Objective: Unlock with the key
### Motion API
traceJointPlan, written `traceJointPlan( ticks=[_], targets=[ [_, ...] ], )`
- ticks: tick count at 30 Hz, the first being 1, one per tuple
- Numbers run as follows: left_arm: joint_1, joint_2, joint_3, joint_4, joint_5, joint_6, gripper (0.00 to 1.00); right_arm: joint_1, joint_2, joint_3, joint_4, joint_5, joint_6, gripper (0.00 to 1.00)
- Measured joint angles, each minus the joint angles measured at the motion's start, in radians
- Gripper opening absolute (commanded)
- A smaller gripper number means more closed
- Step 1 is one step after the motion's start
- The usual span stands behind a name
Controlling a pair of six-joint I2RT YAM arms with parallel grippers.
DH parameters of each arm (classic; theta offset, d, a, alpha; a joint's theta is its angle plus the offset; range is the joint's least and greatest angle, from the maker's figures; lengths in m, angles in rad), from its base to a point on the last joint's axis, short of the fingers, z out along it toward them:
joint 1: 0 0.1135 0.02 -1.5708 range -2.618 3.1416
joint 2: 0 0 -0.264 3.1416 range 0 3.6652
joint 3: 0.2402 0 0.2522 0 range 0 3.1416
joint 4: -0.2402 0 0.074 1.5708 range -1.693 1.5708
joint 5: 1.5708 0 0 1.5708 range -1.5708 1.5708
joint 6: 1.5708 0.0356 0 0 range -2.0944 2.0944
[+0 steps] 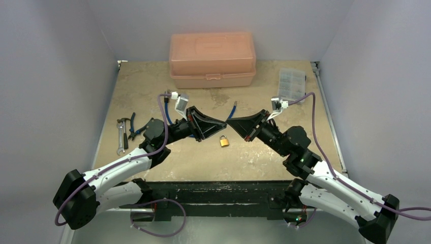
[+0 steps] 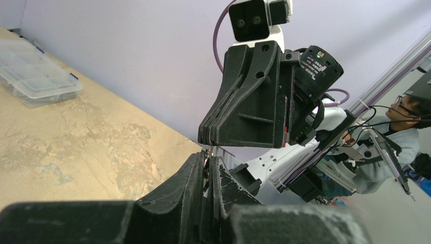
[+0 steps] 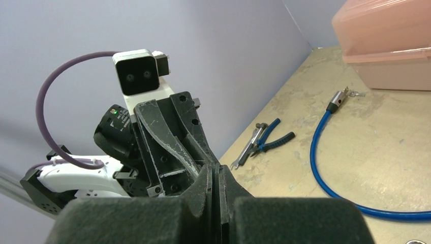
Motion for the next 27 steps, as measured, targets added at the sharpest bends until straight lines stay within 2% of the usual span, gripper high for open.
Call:
traceJointPlan(
  ticks=[5,8,9,12,16,23,25,27],
  targets=[
    [0.0,0.0,0.0,0.001,-0.002,0.0,0.0,0.0,0.0,0.0,0.006,0.0,0.003,0.0],
    [0.0,0.001,0.0,0.0,-0.003,0.0,0.22,0.0,0.002,0.0,0.006,-0.001,0.003,0.0],
    [0.0,0.002,0.0,-0.001,-0.004,0.002,0.25,0.0,0.003,0.0,0.006,-0.001,0.003,0.0],
    [0.001,0.003,0.0,-0.013,-0.018,0.008,0.27,0.0,0.004,0.0,0.006,-0.002,0.002,0.0],
    [0.001,0.003,0.0,-0.022,-0.028,0.008,0.2,-0.001,0.008,0.0,0.006,-0.001,0.002,0.0],
    [0.001,0.006,0.0,-0.019,-0.028,0.008,0.2,-0.001,0.01,0.0,0.005,0.006,0.001,0.0],
    [0.001,0.011,0.0,-0.012,-0.028,0.007,0.14,-0.001,0.01,0.0,0.005,0.01,0.0,0.0],
    [0.001,0.016,0.0,-0.006,-0.027,0.005,0.01,-0.001,0.01,0.0,0.005,0.015,-0.001,0.0]
  ],
)
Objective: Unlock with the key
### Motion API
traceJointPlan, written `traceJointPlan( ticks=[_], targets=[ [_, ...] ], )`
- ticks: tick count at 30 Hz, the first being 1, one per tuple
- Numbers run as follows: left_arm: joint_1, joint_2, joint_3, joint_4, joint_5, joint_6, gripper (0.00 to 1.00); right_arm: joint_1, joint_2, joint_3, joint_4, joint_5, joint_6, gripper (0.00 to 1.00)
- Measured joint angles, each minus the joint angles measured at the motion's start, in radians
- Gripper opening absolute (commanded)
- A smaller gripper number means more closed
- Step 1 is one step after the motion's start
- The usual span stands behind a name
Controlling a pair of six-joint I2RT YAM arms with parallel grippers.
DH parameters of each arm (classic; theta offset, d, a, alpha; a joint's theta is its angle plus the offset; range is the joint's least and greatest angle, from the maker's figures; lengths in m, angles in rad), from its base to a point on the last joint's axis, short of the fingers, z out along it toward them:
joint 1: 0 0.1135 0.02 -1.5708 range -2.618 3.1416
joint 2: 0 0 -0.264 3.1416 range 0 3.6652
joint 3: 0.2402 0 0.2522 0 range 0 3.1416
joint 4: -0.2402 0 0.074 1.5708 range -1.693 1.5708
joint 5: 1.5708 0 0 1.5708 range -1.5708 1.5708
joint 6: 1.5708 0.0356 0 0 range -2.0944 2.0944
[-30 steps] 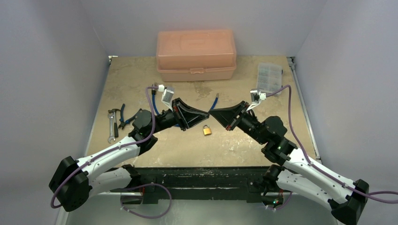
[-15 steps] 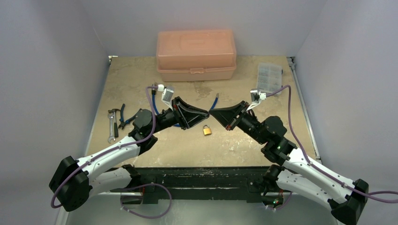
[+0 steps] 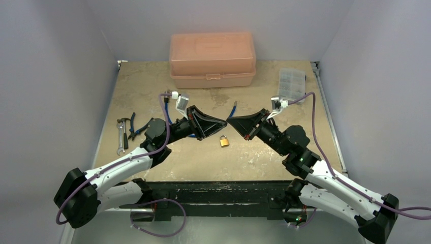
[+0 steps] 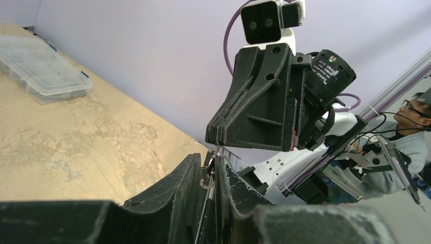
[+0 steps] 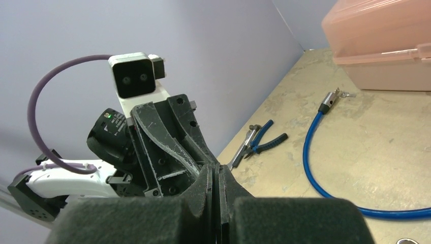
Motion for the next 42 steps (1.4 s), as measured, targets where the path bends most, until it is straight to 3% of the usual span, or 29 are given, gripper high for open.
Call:
traceJointPlan(
  ticks=[7,10,13,21,23,34,42],
  targets=[
    [0.0,0.006,0.0,0.011,0.003,-0.002,0.0,-0.003,0.006,0.0,0.001,0.005,0.0,0.02],
    [0.0,0.005,0.0,0.009,0.002,0.001,0.0,-0.004,0.006,0.0,0.0,0.003,0.0,0.4],
    [0.0,-0.003,0.0,-0.026,-0.012,0.014,0.0,-0.004,0.008,0.001,-0.016,0.002,-0.008,0.65],
    [0.0,-0.073,0.021,-0.234,-0.062,0.108,0.0,-0.004,-0.014,0.052,-0.157,0.063,-0.074,0.88],
    [0.001,-0.093,0.045,-0.321,-0.081,0.144,0.0,-0.004,-0.023,0.074,-0.192,0.097,-0.087,0.98],
    [0.002,-0.126,0.228,-0.869,-0.227,0.352,0.0,-0.004,0.055,0.129,-0.429,0.287,-0.026,0.99],
    [0.002,-0.103,0.23,-1.136,-0.335,0.378,0.0,-0.005,0.403,0.351,-0.718,0.354,-0.067,0.99]
  ],
)
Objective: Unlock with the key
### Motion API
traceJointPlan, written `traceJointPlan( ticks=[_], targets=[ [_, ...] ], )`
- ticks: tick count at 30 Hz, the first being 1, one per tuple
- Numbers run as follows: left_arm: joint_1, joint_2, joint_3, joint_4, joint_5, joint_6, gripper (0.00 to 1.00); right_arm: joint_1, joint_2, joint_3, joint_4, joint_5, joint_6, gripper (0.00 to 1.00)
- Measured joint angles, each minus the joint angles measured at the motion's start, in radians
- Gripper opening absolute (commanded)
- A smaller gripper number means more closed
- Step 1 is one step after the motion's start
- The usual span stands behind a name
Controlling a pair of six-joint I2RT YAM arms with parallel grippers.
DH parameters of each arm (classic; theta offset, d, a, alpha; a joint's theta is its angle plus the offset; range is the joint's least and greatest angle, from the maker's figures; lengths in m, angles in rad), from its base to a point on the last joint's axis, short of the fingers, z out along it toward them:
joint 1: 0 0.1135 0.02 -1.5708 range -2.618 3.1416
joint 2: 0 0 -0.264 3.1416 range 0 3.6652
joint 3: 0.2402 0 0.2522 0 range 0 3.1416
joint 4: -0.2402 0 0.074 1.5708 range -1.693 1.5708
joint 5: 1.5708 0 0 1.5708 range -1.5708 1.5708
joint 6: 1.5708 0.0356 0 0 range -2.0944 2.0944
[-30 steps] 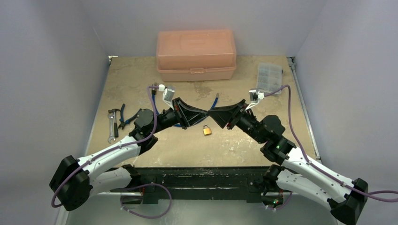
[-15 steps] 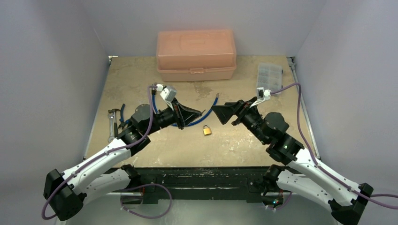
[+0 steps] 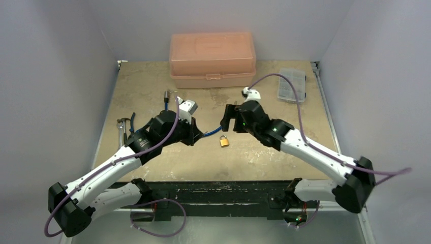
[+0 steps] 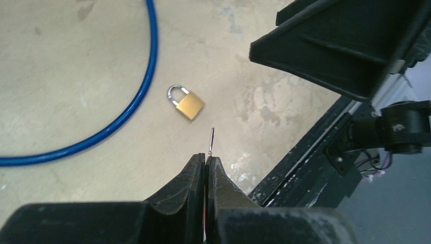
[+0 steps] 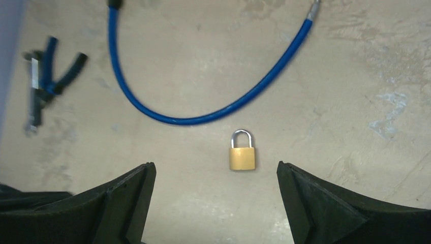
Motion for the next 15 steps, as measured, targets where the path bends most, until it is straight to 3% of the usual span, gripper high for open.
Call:
traceJointPlan(
  ticks=[6,15],
  targets=[
    [0.0,-0.085,-0.013,-0.105,-0.156,0.023,0.0,0.0,0.249,0.096,-0.129,-0.045,-0.074,0.99],
    [0.005,-0.14,-0.024,-0.164,-0.322,0.079,0.0,0.001,0.482,0.228,-0.224,-0.103,-0.154,0.95]
  ],
)
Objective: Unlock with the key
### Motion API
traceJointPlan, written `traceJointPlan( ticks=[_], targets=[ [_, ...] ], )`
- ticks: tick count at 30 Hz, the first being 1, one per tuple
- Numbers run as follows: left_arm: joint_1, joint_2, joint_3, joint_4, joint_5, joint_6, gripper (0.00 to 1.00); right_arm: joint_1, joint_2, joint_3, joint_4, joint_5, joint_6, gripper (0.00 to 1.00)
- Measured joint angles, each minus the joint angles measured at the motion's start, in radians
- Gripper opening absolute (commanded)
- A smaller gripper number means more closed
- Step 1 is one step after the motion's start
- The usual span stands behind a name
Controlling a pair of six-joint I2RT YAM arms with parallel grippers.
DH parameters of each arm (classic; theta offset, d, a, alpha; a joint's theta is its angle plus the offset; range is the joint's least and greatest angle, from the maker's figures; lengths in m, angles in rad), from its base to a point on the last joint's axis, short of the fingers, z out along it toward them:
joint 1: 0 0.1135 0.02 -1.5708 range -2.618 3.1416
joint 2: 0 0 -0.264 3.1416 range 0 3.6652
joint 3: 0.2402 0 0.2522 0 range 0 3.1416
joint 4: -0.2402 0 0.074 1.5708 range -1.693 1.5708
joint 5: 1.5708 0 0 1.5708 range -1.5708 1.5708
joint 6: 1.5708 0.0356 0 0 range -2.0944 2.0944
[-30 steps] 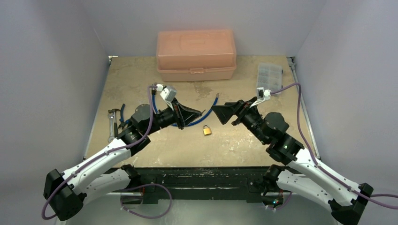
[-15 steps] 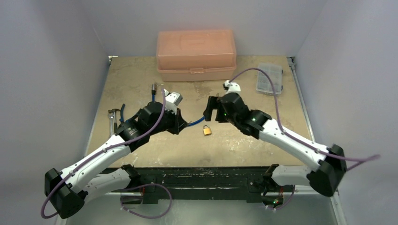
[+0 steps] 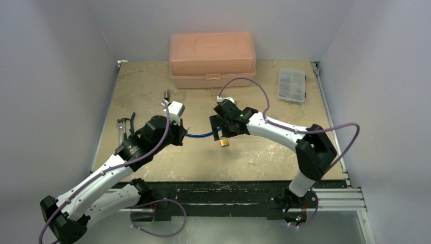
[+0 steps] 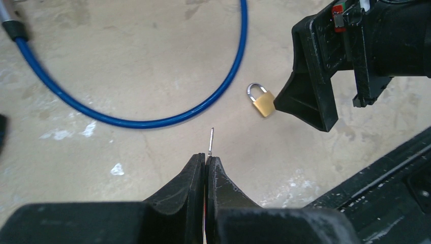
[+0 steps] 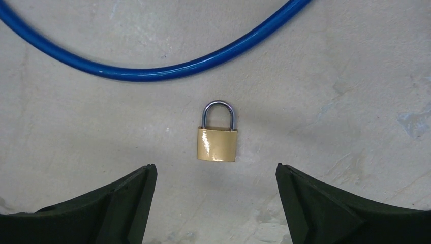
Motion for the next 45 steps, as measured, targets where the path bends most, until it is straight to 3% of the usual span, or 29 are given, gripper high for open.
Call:
traceJointPlan(
  ticks=[14,25,38,41,45],
  targets=[
    [0.002,0.088,-0.04,0.024,0.149,0.06,0.0,0.0,0.226,0.071,-0.039,-0.019,-0.018,0.75],
    [0.002,0.083,-0.04,0.024,0.204,0.074,0.0,0.0,0.243,0.072,-0.034,-0.014,-0.007,0.68],
    [0.002,0.096,-0.04,0.021,0.204,0.074,0.0,0.0,0.272,0.085,-0.014,-0.012,0.043,0.47],
    [0.002,0.095,-0.04,0.021,0.204,0.074,0.0,0.0,0.272,0.085,-0.014,-0.01,0.051,0.35],
    [0.002,0.093,-0.04,0.021,0.204,0.074,0.0,0.0,0.272,0.084,-0.013,-0.007,0.061,0.01]
  ],
)
